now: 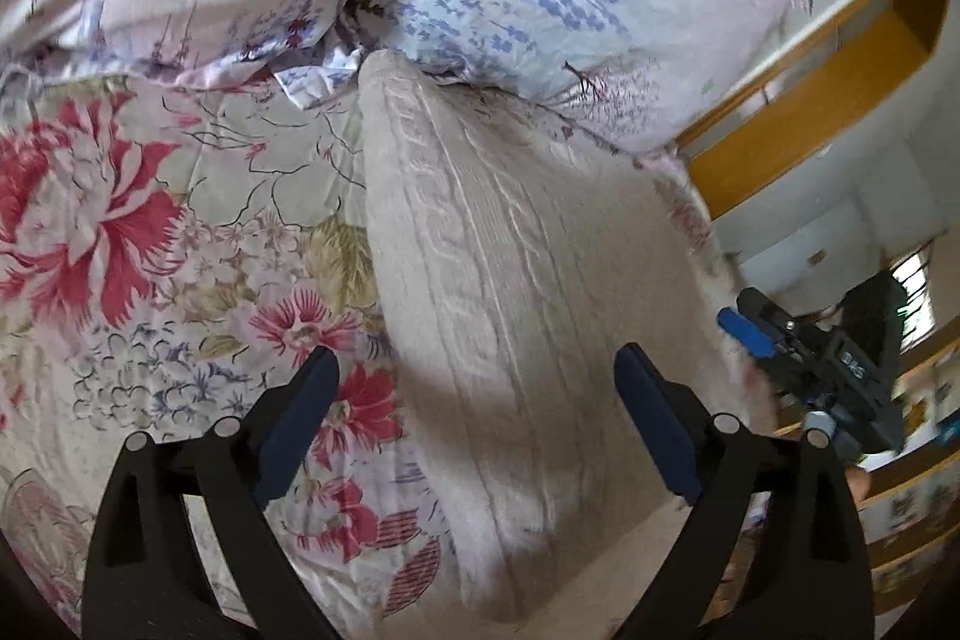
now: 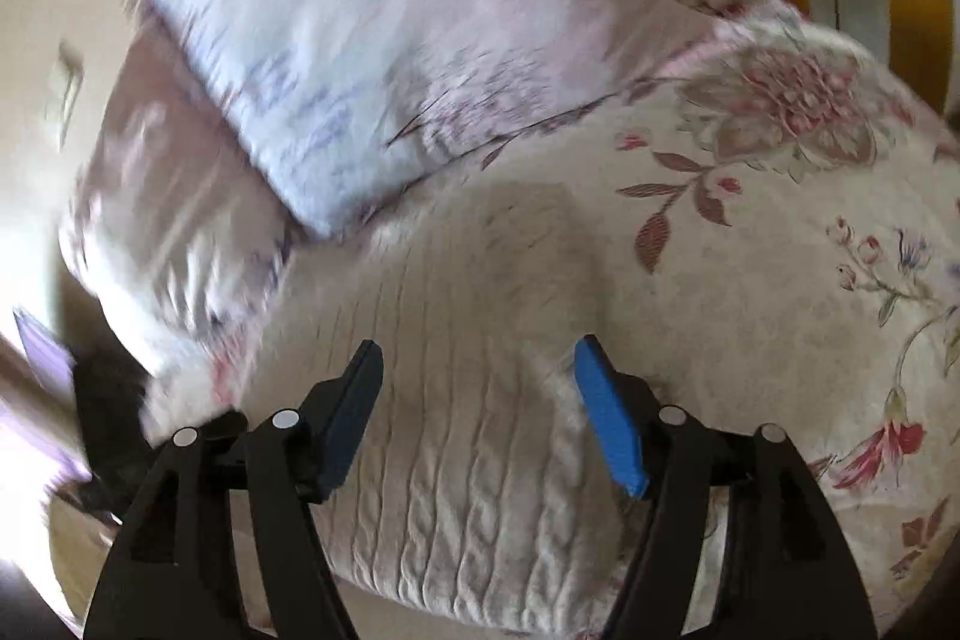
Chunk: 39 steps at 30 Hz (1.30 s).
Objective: Fold small clothes
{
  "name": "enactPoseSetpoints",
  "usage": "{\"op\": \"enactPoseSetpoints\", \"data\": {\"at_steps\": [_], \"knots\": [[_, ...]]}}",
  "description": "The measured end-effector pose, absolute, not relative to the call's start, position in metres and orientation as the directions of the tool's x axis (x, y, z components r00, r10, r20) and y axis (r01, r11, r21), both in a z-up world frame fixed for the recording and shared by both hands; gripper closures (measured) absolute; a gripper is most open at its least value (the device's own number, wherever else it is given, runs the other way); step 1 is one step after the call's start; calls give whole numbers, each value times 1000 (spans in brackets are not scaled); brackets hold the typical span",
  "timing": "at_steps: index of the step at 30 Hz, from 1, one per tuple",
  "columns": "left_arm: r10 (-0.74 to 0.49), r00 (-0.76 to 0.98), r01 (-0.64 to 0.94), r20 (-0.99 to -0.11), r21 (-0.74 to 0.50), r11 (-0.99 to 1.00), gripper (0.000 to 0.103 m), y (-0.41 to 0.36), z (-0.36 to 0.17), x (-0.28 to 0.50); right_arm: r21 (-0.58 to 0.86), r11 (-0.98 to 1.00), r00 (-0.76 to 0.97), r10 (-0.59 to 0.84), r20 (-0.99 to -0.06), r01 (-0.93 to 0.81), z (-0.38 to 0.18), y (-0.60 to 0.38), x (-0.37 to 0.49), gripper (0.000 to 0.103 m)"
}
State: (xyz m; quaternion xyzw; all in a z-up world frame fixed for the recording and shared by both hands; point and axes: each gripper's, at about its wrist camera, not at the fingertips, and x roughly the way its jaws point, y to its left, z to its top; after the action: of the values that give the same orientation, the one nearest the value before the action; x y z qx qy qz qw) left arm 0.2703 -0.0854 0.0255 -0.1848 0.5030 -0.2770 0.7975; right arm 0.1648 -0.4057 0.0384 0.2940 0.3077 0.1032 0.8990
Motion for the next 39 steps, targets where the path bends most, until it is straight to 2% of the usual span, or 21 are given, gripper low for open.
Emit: {"op": "enactPoseSetpoints", "data": {"at_steps": [5,13,17,18,19,21,24,28,29,32,36,39], "knots": [[-681,314,216,-662,-648,730,16,-83,15,279,692,720,727,450,-519,48,17,-426,192,35],[-728,274,182,-628,-710,680,25,-89,-5,284,728,684,686,509,-521,45,-1,-431,209,36],[-745,271,175,-610,-730,661,27,-90,-7,286,742,670,674,548,-496,2,-1,-430,211,36],[-748,274,173,-605,-734,657,27,-90,-8,286,747,664,668,561,-490,-10,-1,-429,211,39],[-751,275,173,-600,-737,653,27,-90,-8,286,751,659,655,580,-485,-28,-1,-426,213,47],[-758,280,170,-590,-746,644,28,-91,-10,288,752,657,631,605,-485,-52,-3,-419,216,48],[-761,284,156,-583,-755,637,37,-89,-12,290,734,673,632,608,-481,-88,-1,-412,218,52],[-781,287,135,-555,-783,607,56,-81,-17,287,777,617,612,664,-431,-123,-7,-413,219,71],[-784,291,139,-548,-787,601,60,-80,-16,286,784,607,612,671,-418,-130,-7,-413,218,72],[-794,297,148,-531,-796,587,65,-75,-10,282,774,617,630,659,-411,-140,-1,-408,211,74],[-823,287,169,-490,-820,547,67,-62,1,272,778,596,656,669,-348,-195,16,-396,194,76],[-817,301,197,-491,-807,557,67,-44,15,259,759,613,653,670,-353,-218,24,-376,185,76]]}}
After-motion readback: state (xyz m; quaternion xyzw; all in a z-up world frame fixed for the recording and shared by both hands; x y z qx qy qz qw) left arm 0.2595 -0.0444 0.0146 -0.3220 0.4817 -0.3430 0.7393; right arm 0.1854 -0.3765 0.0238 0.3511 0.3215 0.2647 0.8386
